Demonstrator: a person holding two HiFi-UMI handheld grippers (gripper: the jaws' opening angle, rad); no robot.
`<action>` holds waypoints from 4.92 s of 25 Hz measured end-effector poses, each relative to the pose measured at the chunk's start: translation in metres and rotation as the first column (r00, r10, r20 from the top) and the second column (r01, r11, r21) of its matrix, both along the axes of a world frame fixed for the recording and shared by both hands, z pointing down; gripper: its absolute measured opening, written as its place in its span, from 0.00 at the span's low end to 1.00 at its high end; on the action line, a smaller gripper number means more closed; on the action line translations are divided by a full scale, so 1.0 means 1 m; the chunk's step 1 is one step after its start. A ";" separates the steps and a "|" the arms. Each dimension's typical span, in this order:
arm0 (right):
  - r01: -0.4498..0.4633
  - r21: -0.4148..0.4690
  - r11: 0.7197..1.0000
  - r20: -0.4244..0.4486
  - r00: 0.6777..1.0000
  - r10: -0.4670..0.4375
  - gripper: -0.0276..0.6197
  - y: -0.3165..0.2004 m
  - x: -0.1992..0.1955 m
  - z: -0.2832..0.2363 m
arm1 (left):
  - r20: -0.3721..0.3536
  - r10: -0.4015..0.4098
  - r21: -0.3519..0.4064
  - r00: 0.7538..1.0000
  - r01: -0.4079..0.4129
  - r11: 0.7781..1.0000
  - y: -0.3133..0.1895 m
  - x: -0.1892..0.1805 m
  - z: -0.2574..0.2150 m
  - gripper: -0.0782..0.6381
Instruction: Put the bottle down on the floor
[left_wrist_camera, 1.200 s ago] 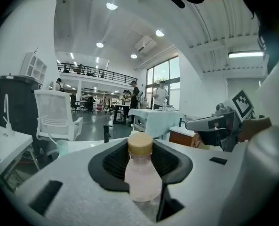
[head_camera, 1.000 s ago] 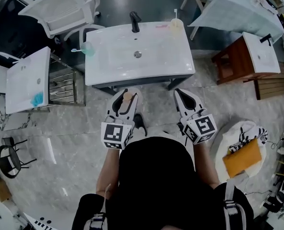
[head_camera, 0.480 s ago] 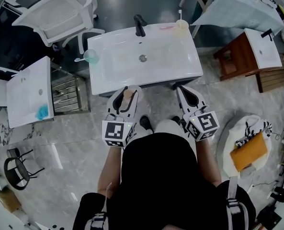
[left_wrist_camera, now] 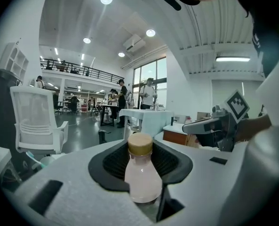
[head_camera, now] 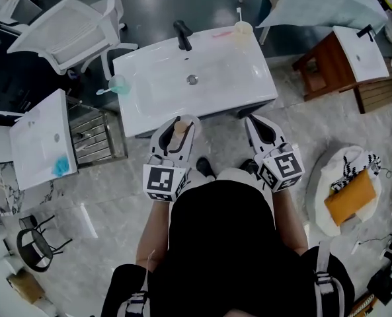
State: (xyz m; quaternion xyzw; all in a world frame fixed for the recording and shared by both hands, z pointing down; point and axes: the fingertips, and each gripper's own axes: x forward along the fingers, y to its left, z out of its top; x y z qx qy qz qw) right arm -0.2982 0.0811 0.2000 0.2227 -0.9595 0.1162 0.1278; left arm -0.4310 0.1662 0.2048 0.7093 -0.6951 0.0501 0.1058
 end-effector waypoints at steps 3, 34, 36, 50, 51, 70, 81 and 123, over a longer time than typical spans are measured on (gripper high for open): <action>-0.056 -0.001 0.998 0.002 0.998 0.056 0.05 -0.009 0.021 0.001 | 0.003 0.051 -0.003 0.999 -0.051 0.999 -0.018 0.015 0.003 0.31; -0.505 -0.024 0.863 -0.025 0.863 0.504 0.05 -0.092 0.383 0.019 | -0.055 0.536 -0.004 0.842 -0.537 0.844 -0.185 0.366 0.020 0.31; -0.496 -0.034 0.868 -0.025 0.868 0.495 0.05 -0.097 0.390 0.024 | -0.061 0.541 -0.022 0.839 -0.543 0.839 -0.190 0.377 0.026 0.31; -0.468 -0.078 0.880 0.007 0.883 0.470 0.05 -0.146 0.404 0.107 | -0.033 0.602 -0.096 0.798 -0.602 0.792 -0.242 0.409 0.100 0.31; -0.462 -0.074 0.884 0.012 0.886 0.464 0.05 -0.149 0.402 0.117 | -0.020 0.615 -0.101 0.788 -0.614 0.783 -0.246 0.410 0.110 0.31; -0.498 0.099 0.862 -0.063 0.861 0.504 0.05 -0.206 0.389 0.417 | -0.001 0.674 -0.142 0.738 -0.668 0.731 -0.296 0.414 0.439 0.31; -0.504 0.052 0.862 0.025 0.864 0.503 0.05 -0.245 0.380 0.533 | 0.012 0.663 -0.160 0.748 -0.653 0.740 -0.312 0.412 0.612 0.31; -0.454 0.078 0.888 -0.001 0.890 0.455 0.05 -0.262 0.324 0.620 | 0.016 0.542 -0.349 0.840 -0.503 0.790 -0.354 0.399 0.954 0.31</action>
